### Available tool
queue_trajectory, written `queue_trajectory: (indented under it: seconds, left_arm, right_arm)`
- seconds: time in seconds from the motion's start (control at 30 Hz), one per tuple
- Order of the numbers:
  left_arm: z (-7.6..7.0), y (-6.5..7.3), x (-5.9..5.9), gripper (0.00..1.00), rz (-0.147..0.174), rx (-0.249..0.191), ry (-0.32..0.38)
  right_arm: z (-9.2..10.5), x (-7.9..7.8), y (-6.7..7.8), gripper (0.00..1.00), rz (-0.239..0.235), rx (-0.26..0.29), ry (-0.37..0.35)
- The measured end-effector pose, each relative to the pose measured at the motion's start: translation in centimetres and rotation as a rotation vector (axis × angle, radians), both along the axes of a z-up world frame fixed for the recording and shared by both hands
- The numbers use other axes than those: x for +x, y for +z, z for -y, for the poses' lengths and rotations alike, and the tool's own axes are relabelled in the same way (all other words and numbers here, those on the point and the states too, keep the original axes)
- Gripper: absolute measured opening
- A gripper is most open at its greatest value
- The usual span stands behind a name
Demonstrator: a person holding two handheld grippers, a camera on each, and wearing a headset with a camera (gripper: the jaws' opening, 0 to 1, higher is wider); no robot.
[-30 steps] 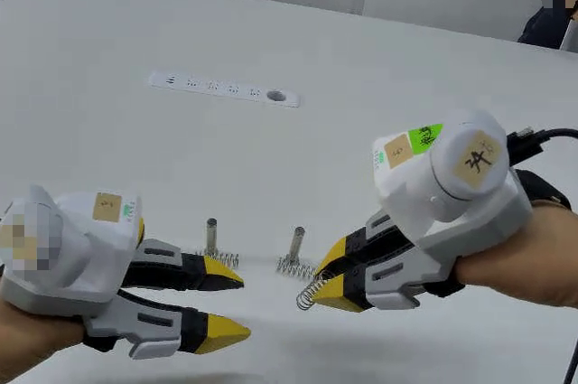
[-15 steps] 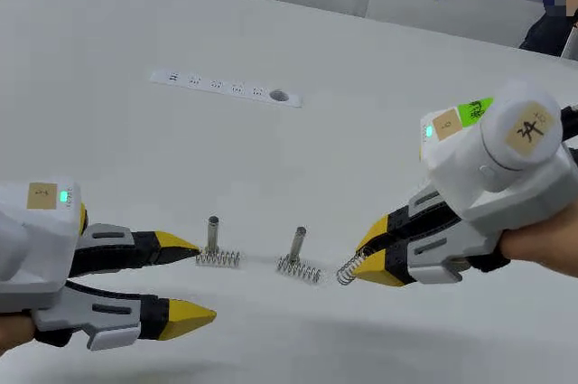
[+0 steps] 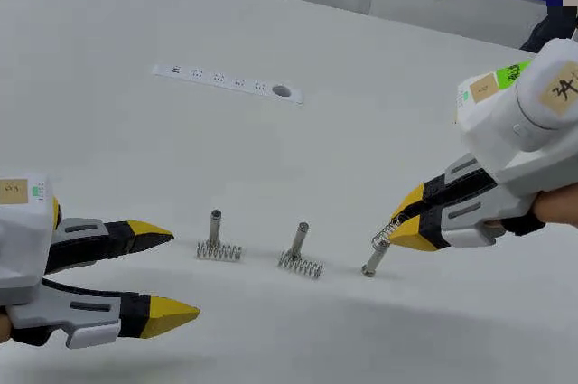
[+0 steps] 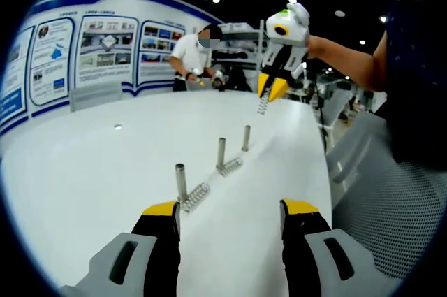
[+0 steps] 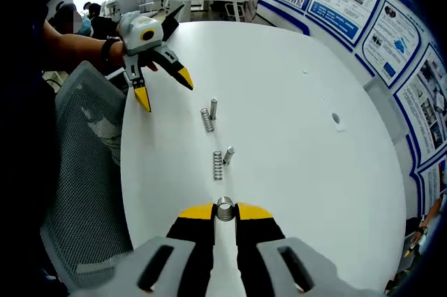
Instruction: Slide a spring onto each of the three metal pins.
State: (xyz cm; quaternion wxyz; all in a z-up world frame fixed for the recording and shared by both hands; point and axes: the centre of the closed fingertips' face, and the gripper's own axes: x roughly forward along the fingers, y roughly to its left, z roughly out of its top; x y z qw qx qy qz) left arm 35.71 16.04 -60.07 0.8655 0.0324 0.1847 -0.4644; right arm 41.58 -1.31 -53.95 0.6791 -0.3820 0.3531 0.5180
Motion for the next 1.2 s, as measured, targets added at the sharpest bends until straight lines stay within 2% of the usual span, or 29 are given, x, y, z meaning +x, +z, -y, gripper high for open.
queue_trajectory:
  seconds: [0.07,0.3,0.4,0.83,1.2]
  left_arm:
    - [0.0,0.0,0.0,0.60,-0.003,-0.005,0.005]
    - [-0.2,-0.1,0.1,0.62,-0.007,-0.004,0.014]
    - [-0.2,-0.1,0.0,0.62,-0.008,-0.003,0.017]
    - [-0.6,-0.1,-0.2,0.62,-0.013,0.004,0.038]
    - [-0.7,-0.2,-0.3,0.61,-0.019,0.006,0.050]
  right_arm:
    - [0.7,0.6,-0.3,0.12,0.010,-0.033,-0.020]
    - [1.9,1.7,-1.7,0.12,-0.005,-0.069,-0.045]
    - [1.7,1.9,-2.0,0.12,-0.017,-0.057,-0.050]
    - [1.4,2.5,-3.6,0.12,-0.053,-0.080,-0.026]
    - [1.2,2.7,-5.1,0.12,-0.070,-0.117,-0.002]
